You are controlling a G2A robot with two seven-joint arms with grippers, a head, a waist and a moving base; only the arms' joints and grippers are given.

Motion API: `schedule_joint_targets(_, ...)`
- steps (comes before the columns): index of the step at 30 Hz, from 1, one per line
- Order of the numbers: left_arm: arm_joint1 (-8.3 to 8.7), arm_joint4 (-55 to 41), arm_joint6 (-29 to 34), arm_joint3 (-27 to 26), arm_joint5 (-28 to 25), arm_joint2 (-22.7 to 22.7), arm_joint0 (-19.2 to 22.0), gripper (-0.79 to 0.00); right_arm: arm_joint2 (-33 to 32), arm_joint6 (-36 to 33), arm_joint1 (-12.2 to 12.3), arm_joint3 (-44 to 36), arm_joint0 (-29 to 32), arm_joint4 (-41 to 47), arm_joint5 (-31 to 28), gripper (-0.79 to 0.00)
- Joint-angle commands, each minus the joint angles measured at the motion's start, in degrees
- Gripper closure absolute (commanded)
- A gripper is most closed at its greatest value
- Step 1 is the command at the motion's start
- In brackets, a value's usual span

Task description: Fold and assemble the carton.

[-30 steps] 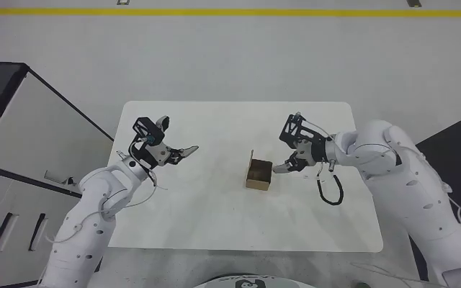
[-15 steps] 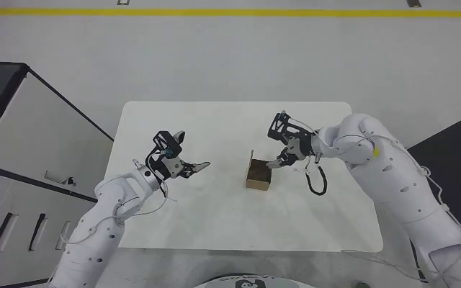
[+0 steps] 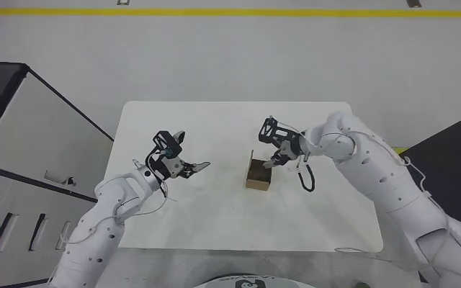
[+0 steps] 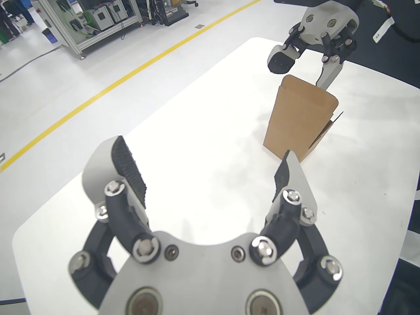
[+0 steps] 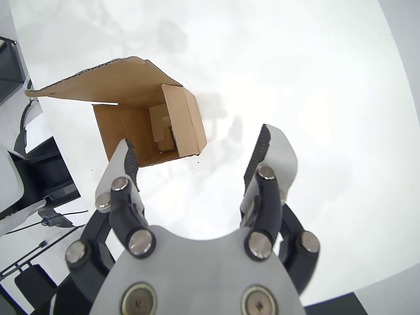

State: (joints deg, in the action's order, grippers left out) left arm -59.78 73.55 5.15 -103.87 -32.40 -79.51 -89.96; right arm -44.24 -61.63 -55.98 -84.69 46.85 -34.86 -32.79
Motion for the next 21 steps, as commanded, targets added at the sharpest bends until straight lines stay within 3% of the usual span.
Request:
schedule_joint_targets(1, 0.0, 0.0, 0.0, 0.0, 0.0, 0.0, 0.0, -0.785, 1.36, -0.5, -0.51, 0.91, -1.04, -0.24, -0.67, -0.465)
schedule_joint_targets(6, 0.0, 0.0, 0.0, 0.0, 0.0, 0.0, 0.0, -0.785, 4.47, -2.05, -1.9, 3.52, -3.67, -0.17, -1.19, -0.382)
schedule_joint_targets(17, 0.0, 0.0, 0.0, 0.0, 0.0, 0.0, 0.0, -0.785, 9.57, -2.02, -4.76, 8.01, -7.82, 0.81, -3.69, -0.36)
schedule_joint_targets(21, 0.0, 0.0, 0.0, 0.0, 0.0, 0.0, 0.0, -0.785, 11.23, -3.09, -5.78, 9.11, -9.47, 0.61, -3.65, -0.28)
